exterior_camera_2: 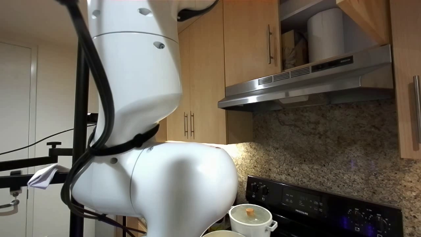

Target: Open the middle right door of the cabinet

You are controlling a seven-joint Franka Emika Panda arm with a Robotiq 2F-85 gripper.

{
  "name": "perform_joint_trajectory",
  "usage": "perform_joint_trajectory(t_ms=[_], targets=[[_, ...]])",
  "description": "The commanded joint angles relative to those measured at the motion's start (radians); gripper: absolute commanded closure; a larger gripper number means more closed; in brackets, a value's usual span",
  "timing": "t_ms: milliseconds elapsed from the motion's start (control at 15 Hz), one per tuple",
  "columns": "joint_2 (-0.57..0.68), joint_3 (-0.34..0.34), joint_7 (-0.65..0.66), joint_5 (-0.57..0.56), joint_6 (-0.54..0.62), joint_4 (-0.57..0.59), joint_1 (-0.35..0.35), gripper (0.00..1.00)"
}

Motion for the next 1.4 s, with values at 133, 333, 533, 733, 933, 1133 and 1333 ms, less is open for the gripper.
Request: perform_joint_trajectory(t_ms=[133,333,533,733,933,1133,1333], targets=[[0.026,-0.042,0.101,0.026,0.094,0.055,0.014,0.00],[0.023,-0.047,0.112,0.029,0.093,0.055,0.015,0.00],[0.016,-0.043,0.086,0.040,0.119,0.050,0.027,0.00],[0.007,-0.030,0.027,0.039,0.121,0.055,0.044,0.00],[-0.004,-0.023,0.001,0.005,0.004,0.008,0.020,0.00],[-0.004,-0.023,0.000,0.005,0.004,0.009,0.020,0.00],[-0.015,-0.010,-0.022,0.012,0.027,0.016,0.015,0.00]])
